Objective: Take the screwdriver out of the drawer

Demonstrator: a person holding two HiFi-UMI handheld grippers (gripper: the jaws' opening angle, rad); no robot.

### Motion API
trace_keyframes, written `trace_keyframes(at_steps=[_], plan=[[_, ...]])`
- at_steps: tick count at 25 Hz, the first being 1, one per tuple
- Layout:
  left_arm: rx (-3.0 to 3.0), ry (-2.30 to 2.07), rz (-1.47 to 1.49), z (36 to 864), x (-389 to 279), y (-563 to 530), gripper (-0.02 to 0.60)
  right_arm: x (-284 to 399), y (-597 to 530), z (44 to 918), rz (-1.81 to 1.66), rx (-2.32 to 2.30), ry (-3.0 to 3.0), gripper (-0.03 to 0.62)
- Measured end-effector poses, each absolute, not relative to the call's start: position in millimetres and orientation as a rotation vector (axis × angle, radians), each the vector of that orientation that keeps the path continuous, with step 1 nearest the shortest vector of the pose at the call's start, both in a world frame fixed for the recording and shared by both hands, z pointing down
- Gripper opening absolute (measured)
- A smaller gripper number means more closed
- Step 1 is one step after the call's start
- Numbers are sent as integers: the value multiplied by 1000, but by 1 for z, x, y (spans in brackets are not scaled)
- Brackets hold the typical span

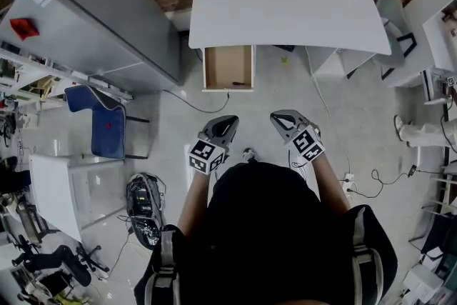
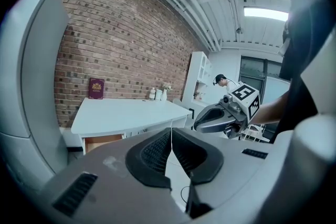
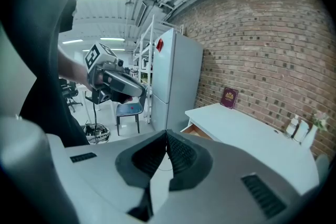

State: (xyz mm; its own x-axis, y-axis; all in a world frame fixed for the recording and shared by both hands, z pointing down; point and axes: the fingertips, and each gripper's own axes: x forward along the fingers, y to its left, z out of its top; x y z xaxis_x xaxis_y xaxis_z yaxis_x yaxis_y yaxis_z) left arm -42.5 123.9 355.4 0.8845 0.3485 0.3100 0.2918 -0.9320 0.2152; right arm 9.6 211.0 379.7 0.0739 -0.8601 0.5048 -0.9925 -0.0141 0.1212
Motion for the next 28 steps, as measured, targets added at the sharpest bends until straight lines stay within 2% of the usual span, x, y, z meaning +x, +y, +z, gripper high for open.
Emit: trace_keyframes(at_steps=[28], plan=[[2867, 272, 450, 368, -85, 43, 17, -11, 138, 396, 330, 1702, -1896, 57]])
